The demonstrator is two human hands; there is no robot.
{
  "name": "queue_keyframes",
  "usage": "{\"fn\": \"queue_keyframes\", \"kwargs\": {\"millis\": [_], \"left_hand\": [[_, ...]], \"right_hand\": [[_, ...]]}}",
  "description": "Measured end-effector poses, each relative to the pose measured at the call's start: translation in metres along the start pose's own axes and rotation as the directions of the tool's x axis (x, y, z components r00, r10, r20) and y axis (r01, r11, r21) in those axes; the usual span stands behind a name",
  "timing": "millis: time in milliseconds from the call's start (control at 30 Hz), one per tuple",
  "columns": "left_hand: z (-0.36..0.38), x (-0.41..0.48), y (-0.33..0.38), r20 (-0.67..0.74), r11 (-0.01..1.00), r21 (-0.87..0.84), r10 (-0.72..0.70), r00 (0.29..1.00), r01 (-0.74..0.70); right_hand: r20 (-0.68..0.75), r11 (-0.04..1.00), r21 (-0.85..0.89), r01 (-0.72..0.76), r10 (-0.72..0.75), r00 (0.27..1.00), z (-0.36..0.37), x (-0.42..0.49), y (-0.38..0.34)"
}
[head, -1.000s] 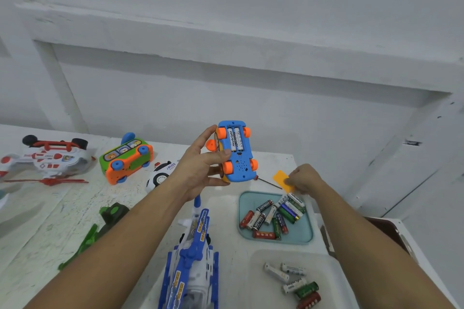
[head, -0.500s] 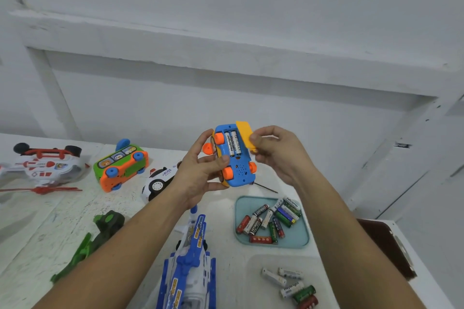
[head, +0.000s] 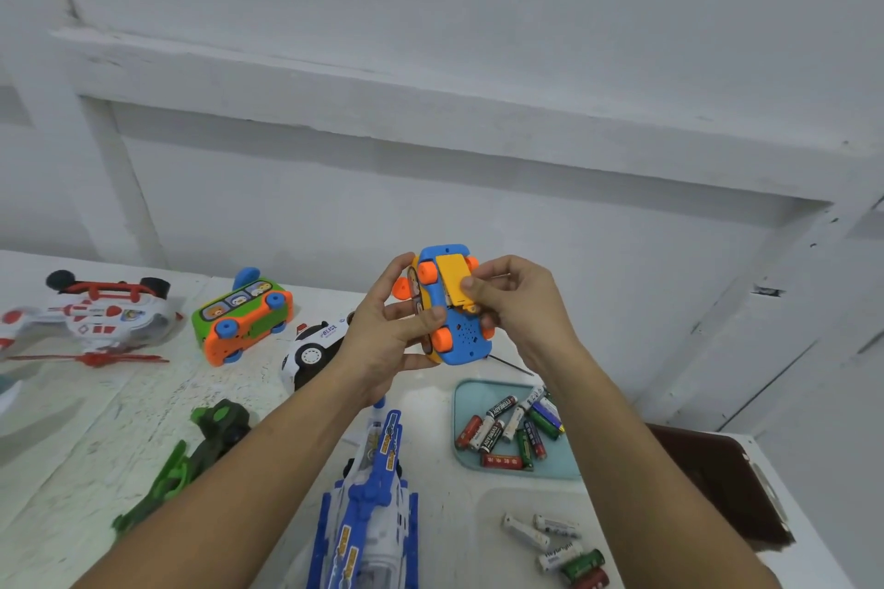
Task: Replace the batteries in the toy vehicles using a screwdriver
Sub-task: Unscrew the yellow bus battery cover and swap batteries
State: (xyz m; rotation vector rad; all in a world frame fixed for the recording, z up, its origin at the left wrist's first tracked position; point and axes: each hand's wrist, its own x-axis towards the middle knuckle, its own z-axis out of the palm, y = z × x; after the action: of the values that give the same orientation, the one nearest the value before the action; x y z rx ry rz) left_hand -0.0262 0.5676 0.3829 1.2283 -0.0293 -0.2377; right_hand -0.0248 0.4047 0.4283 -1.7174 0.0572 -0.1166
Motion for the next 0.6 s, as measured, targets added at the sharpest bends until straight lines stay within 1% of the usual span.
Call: {"fn": "queue_keyframes", "kwargs": {"millis": [133,267,400,500,600], "left_hand": [[0.0009,-0.0012,0.001,0.009,1.0,0.009,-0.003,1.0,0.003],[0.0024,-0.0021,0.0031,0.019,1.0,0.002,-0.014,1.0,0.014],[0.0032,-0.0025,0.0039,0.032,0.999,-0.004,-0.041,0.999,0.041],[0.0031,-0.0022,0.0031,0.036,0.997,-0.036,-0.07,0.997,0.071],[0.0046,-0.0022,0.0045,0.032,0.993,-0.063,-0.101,0.994,0.103]], "right_hand": [[-0.027,0.997,-0.073,-0.008,0.006,1.0,0.002,0.0009,-0.0039],[-0.066,0.979,-0.202,-0.003,-0.01,0.998,0.0006,0.0032,-0.0075],[-0.054,0.964,-0.264,-0.002,-0.013,0.998,0.0003,0.0059,-0.0073],[-0.02,0.962,-0.273,-0.001,-0.005,1.0,0.0003,0.0066,-0.0066],[0.015,0.979,-0.202,-0.011,0.014,1.0,-0.0014,0.0062,-0.0046]]}}
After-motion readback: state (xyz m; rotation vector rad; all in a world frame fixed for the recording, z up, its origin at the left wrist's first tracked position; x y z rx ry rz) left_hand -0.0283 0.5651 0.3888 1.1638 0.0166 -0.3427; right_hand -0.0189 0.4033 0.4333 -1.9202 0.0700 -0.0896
